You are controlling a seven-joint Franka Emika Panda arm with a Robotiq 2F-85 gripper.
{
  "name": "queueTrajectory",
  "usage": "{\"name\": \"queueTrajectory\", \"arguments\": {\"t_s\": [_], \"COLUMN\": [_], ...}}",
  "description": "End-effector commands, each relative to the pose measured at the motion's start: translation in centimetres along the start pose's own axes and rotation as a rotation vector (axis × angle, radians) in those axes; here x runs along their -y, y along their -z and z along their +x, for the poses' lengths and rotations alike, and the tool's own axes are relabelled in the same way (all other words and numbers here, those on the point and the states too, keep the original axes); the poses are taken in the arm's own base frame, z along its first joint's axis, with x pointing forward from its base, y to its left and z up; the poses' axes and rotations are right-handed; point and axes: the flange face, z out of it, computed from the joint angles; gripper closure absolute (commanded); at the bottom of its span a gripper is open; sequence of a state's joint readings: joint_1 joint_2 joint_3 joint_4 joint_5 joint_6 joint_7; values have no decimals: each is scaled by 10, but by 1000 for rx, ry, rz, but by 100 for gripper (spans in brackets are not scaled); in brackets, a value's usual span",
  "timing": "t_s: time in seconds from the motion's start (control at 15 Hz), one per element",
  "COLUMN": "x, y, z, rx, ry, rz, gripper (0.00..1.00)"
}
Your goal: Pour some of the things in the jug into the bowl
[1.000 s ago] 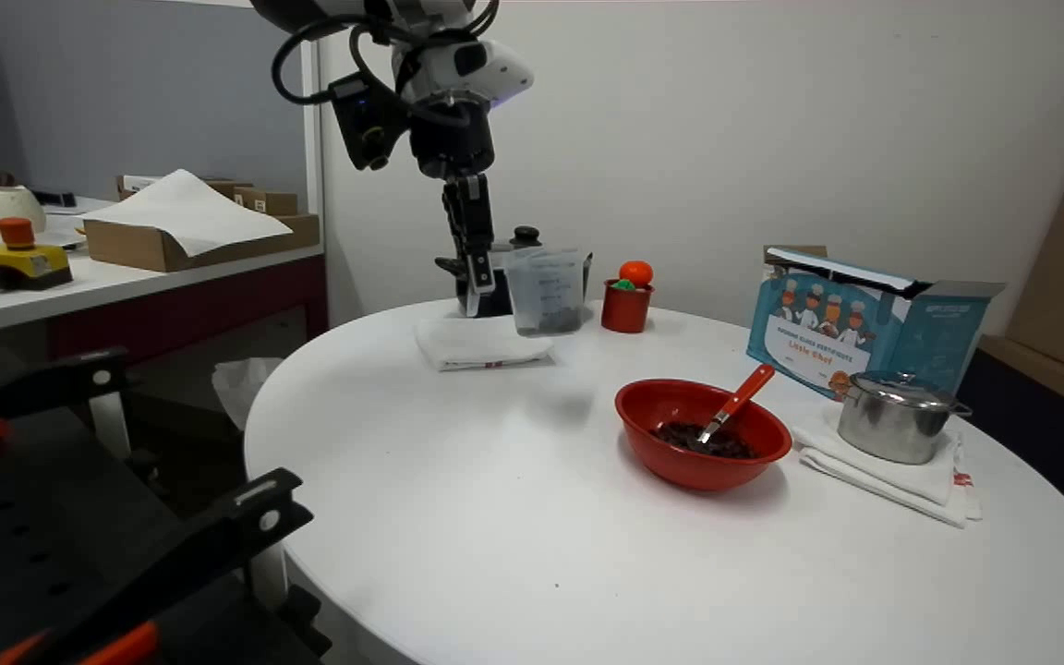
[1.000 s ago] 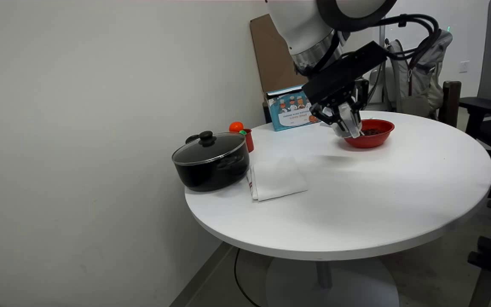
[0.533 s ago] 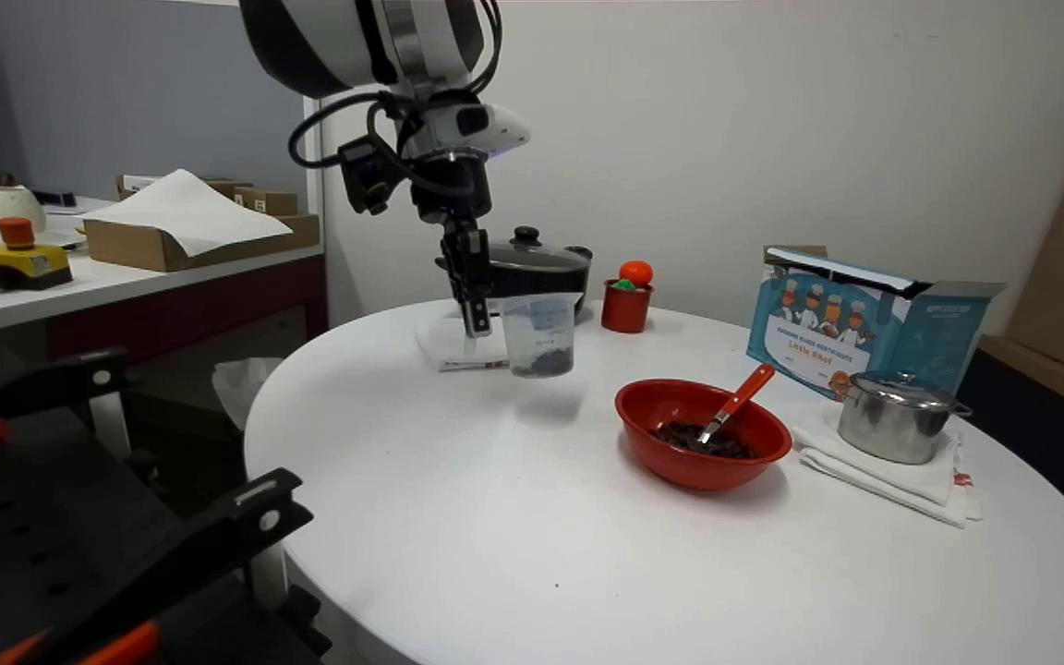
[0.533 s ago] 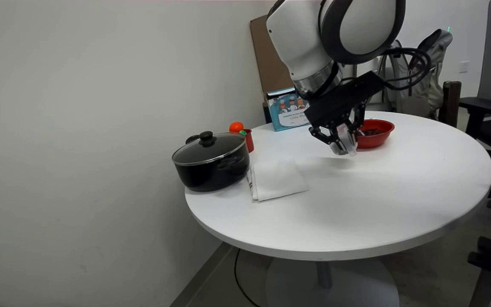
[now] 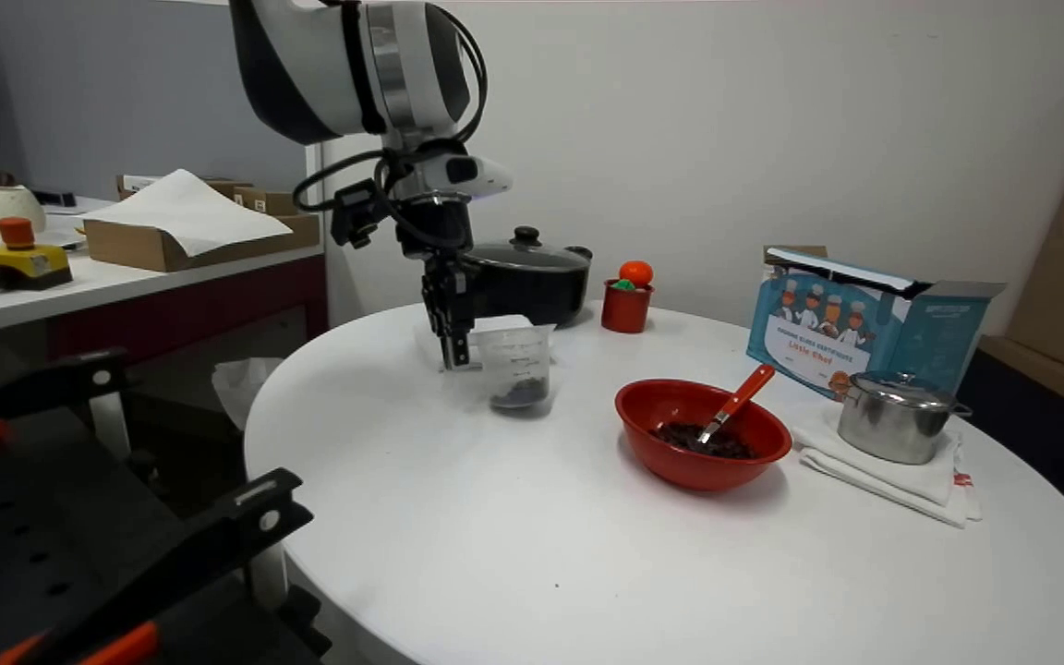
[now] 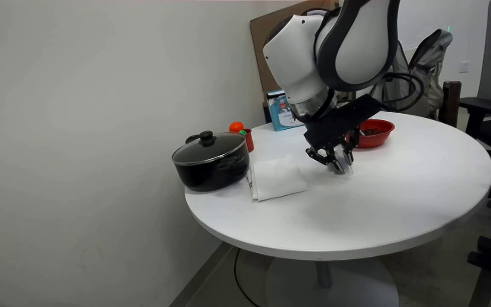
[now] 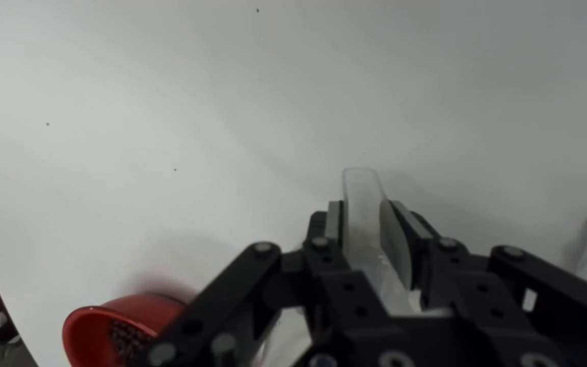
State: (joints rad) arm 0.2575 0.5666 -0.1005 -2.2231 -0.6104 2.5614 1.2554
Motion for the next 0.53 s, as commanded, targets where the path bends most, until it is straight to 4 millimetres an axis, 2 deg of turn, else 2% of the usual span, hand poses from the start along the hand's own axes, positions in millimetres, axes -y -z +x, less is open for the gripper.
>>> {"name": "queueTrajectory", "arguments": {"t_s": [0.0, 0.2, 0.4, 0.47], "x": [6, -2, -16, -24], "y": [7, 24, 51, 64], "z": [1, -1, -4, -6], "rx": [-3, -25, -49, -56], "ry": [42, 68, 81, 89], "rz": [25, 42, 66, 68], "gripper": [48, 27, 5, 1]}}
